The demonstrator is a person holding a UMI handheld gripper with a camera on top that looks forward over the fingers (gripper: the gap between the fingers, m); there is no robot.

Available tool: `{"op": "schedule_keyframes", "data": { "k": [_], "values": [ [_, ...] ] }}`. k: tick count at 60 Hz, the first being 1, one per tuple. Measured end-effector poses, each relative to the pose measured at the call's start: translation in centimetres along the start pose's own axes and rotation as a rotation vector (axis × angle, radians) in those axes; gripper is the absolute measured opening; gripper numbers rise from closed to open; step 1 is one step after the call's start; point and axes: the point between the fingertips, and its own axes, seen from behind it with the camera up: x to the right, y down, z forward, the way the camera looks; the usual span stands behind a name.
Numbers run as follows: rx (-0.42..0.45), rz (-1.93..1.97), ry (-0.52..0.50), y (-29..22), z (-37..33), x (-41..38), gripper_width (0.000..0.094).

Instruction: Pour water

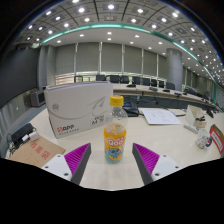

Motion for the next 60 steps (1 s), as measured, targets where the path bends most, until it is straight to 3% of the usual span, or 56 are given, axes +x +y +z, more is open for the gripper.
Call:
{"op": "schedule_keyframes", "data": {
  "k": [13, 17, 23, 35, 48, 60],
  "values": [
    [0.044, 0.021, 0.083, -0.2, 6.7, 0.7, 0.0846],
    [0.056, 0.041, 0.082, -0.5, 7.9, 0.8, 0.0754],
    [0.079, 0.033, 0.096, -0.9, 8.8, 1.3, 0.0518],
    [0.079, 0.006, 0.084, -1.1, 8.6, 1.3, 0.0418],
    [0.075, 0.049, 0.032, -3.7, 6.3, 1.1, 0.0398],
    [0.108, 0.325, -0.109, -9.2, 2.1, 3.1, 0.0396]
  ]
}}
